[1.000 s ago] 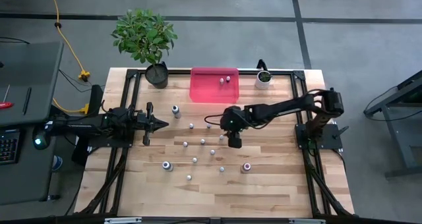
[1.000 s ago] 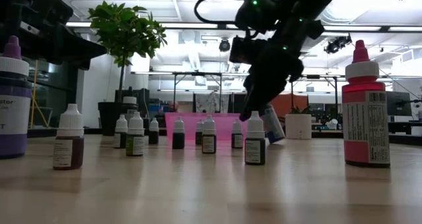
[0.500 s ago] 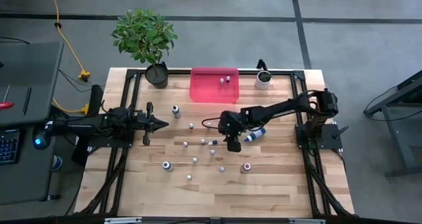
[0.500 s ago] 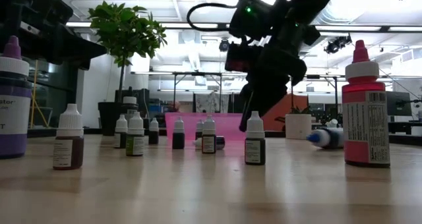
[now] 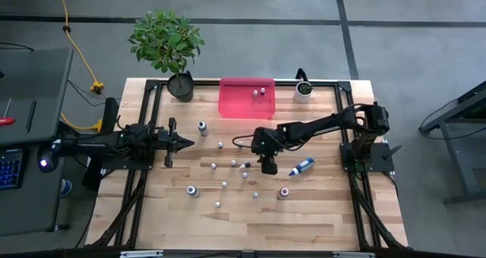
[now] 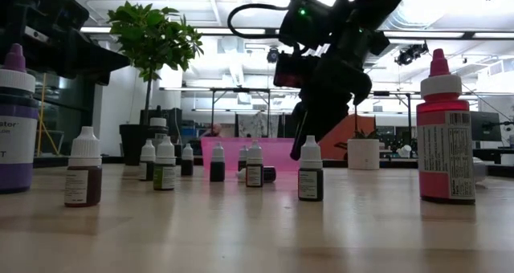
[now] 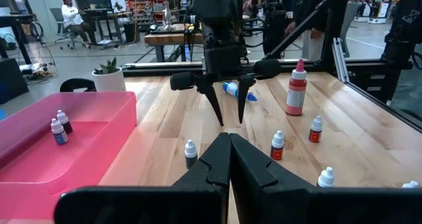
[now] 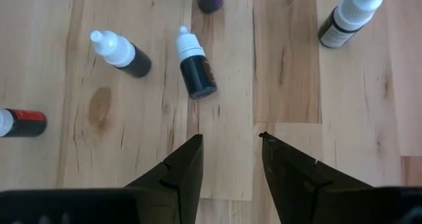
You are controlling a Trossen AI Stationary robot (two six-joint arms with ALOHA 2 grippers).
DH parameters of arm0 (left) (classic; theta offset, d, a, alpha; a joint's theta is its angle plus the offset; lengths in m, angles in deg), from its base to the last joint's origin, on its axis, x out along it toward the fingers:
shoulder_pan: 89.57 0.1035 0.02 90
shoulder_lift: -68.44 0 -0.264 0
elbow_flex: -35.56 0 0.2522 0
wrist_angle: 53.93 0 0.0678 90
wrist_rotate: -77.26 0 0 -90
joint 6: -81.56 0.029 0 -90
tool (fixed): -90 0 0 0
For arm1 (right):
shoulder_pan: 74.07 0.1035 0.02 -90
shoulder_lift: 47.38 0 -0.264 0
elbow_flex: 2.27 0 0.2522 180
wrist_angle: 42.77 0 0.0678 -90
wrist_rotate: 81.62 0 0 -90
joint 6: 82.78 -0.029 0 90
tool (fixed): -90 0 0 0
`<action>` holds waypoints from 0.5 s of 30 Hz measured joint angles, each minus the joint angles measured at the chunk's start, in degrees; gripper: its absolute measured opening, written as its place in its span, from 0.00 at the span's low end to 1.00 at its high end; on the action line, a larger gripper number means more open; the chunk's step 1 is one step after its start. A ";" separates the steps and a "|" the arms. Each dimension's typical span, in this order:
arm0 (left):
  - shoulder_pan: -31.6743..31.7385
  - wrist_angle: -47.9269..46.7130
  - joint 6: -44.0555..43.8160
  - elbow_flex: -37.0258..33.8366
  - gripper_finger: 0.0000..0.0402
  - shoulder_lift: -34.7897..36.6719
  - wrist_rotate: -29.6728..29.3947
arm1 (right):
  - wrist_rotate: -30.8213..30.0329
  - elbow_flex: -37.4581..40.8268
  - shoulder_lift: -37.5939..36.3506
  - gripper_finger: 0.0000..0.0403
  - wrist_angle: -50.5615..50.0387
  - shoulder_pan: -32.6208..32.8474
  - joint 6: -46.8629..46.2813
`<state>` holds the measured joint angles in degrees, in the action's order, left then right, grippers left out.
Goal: Pick & Place food coloring
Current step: Put the large blue food coloring bottle into the red bin
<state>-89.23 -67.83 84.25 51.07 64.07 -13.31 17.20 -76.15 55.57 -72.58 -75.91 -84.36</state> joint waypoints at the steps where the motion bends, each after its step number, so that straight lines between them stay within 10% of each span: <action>1: -0.01 -0.02 0.00 0.01 0.00 0.01 -0.01 | 0.00 -0.06 0.00 0.36 -0.26 0.00 0.05; 15: 0.02 0.00 0.00 0.01 0.00 0.01 0.03 | -1.84 -17.57 -1.95 0.36 -40.33 0.54 5.05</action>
<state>-89.21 -67.83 84.25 51.08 64.08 -13.28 15.36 -93.73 53.63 -112.92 -75.38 -79.30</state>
